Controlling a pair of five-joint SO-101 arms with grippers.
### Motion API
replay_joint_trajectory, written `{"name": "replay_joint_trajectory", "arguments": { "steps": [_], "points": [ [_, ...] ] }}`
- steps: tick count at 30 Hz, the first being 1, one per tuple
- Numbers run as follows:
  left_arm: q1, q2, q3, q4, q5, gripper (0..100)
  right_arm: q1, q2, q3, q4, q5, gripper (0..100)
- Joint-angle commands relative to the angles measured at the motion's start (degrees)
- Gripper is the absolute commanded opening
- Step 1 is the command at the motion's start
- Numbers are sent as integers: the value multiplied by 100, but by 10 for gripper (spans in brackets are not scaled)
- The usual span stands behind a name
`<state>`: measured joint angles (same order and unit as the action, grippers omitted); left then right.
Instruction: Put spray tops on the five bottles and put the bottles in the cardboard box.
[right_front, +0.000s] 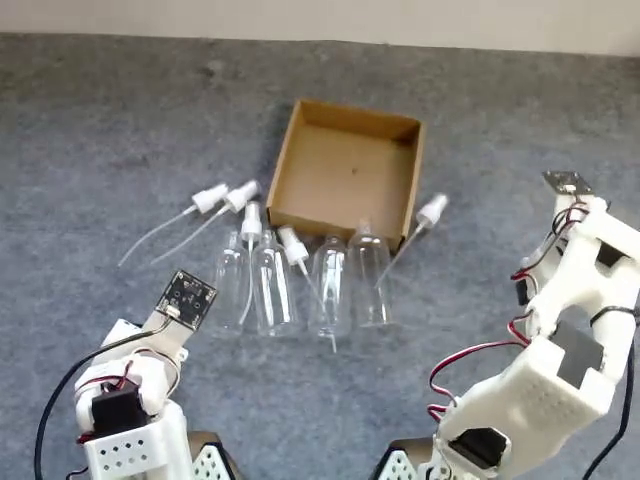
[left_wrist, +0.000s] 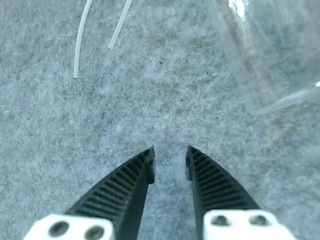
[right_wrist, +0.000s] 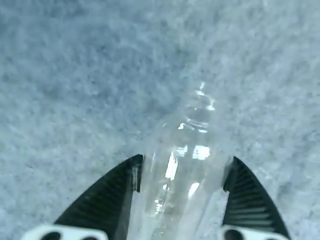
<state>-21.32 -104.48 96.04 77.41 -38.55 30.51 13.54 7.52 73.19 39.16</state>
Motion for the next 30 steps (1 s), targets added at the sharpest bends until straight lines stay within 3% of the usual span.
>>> {"name": "replay_joint_trajectory", "arguments": {
  "steps": [1,8,13,27,30],
  "points": [
    [66,4,110,281,-44,74,-66,-75,-347,31,-53,207],
    [66,4,110,281,-44,74,-330,-84,-347,31,-492,287],
    [66,4,110,281,-44,74,-435,-84,-356,-57,-818,289],
    [66,4,110,281,-44,74,-426,382,-356,-462,-774,288],
    [66,4,110,281,-44,74,-382,505,-365,-532,-774,241]
  ]
}}
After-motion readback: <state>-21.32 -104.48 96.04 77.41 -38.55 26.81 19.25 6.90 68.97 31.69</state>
